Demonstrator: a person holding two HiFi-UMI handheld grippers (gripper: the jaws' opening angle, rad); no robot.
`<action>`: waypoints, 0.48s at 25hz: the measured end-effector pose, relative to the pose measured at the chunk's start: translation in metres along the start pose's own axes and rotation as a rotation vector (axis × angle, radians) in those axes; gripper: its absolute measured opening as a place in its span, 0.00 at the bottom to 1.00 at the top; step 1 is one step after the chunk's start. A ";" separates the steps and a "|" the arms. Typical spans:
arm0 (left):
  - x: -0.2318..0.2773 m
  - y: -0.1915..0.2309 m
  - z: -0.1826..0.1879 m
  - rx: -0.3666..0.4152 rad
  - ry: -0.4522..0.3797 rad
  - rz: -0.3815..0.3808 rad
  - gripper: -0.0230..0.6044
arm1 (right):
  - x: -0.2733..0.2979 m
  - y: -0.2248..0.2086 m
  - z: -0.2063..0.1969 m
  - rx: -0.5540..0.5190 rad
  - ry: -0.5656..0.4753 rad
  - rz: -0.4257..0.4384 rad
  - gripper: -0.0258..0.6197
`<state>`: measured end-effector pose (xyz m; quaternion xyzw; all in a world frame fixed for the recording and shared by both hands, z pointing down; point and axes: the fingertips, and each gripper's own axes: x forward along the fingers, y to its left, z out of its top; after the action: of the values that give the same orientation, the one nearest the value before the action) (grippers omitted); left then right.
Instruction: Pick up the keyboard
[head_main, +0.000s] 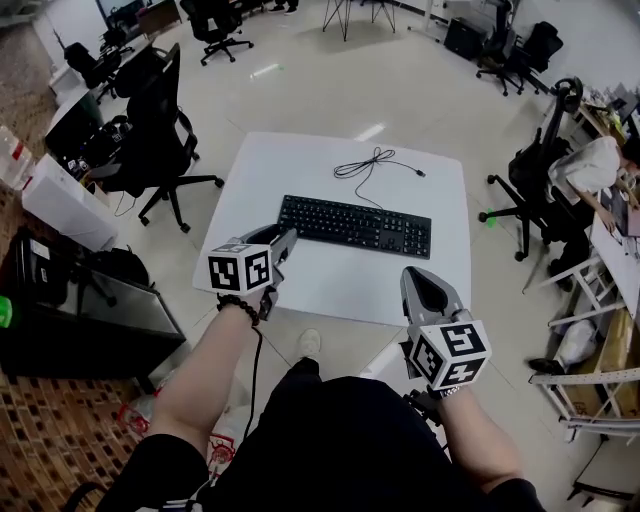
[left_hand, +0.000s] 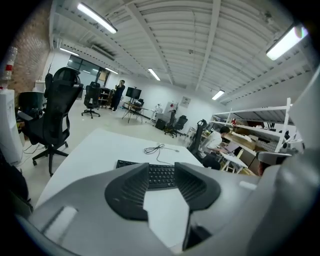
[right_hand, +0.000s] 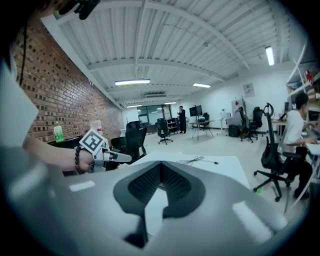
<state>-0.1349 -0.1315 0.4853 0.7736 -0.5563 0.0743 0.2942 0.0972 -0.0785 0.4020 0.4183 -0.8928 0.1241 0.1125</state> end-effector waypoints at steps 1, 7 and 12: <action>0.009 0.013 0.000 -0.006 0.020 0.008 0.26 | 0.009 -0.001 0.001 0.005 0.007 -0.004 0.04; 0.065 0.087 -0.012 -0.090 0.142 0.034 0.28 | 0.060 -0.012 0.000 0.050 0.045 -0.042 0.04; 0.106 0.129 -0.036 -0.179 0.257 0.021 0.28 | 0.090 -0.022 0.001 0.080 0.066 -0.078 0.04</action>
<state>-0.2054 -0.2254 0.6094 0.7227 -0.5265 0.1258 0.4298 0.0583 -0.1568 0.4313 0.4525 -0.8659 0.1691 0.1297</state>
